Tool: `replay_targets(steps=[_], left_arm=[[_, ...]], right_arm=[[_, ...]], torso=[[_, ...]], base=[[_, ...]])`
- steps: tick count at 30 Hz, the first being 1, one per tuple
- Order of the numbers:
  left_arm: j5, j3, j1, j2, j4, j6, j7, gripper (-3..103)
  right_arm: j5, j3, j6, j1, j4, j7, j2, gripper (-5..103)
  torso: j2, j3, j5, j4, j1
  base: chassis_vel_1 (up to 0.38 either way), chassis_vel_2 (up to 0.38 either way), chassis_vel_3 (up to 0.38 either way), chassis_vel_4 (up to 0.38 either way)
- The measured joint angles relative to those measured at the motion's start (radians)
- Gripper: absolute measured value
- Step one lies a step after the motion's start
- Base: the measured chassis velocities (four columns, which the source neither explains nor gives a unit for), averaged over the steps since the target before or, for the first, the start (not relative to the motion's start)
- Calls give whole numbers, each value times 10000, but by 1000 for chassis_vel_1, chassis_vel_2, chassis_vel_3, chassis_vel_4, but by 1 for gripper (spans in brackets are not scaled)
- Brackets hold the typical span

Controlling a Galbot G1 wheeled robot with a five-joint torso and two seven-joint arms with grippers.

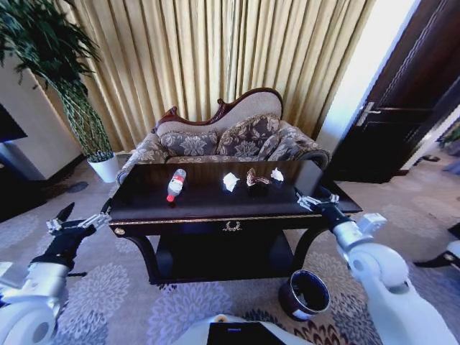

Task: Move to the front of the table and place the trash on the table into the trash bin.

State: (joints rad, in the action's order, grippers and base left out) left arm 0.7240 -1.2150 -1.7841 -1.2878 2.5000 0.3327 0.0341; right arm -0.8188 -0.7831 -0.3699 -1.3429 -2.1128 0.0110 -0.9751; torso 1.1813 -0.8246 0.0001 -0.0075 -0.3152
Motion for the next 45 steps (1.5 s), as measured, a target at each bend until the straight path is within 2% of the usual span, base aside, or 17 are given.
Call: replay_targets(steps=[6,9,10,12,14,15,19,26,32,45], left_arm=[[20,-177,-142,65,4,0,-27,100],[35,-214,-180,81,6,-3,-44,100],[38,-146,-168,74,6,-4,-57,100],[37,-121,-159,74,7,-2,-59,100],[33,-41,-121,73,6,7,-62,100],[33,-41,-121,73,6,7,-62,100],[30,-65,-142,69,7,14,-67,100],[37,-90,-170,68,6,15,-71,100],[42,-78,-186,-5,3,14,-62,100],[44,-75,-163,-146,0,-136,-29,100]], right_arm=[[-874,867,-499,1394,1006,338,703,100],[-1056,1941,-742,2861,2053,567,1167,100],[-1059,2704,-810,3791,2648,610,1349,100],[-1059,2948,-855,4056,2820,614,1385,100],[-1004,3913,-963,5095,3560,626,1445,100],[-1004,3913,-963,5095,3560,626,1445,100],[-729,5122,-1078,6506,4638,639,1346,100],[-89,6144,-1118,7887,6072,648,1022,100],[229,6749,-1297,8418,7048,649,872,100],[595,7132,-1456,8783,8101,693,300,100]], torso=[[-2,-2,-1,1,-4],[-3,-3,1,2,-4],[-2,-2,-3,3,-4],[-2,-2,-3,3,-4],[-2,-3,-1,1,-4],[-2,-3,-1,1,-4],[-3,-3,-1,2,-5],[-2,-2,-2,2,-5],[-3,-3,-1,0,-5],[-3,-2,0,1,-5]], base=[[0,0,0,0],[0,0,0,0],[0,0,0,0],[0,0,0,0],[0,0,0,0],[0,0,0,0],[0,0,0,0],[0,0,0,0],[0,0,0,0],[0,0,0,0]])
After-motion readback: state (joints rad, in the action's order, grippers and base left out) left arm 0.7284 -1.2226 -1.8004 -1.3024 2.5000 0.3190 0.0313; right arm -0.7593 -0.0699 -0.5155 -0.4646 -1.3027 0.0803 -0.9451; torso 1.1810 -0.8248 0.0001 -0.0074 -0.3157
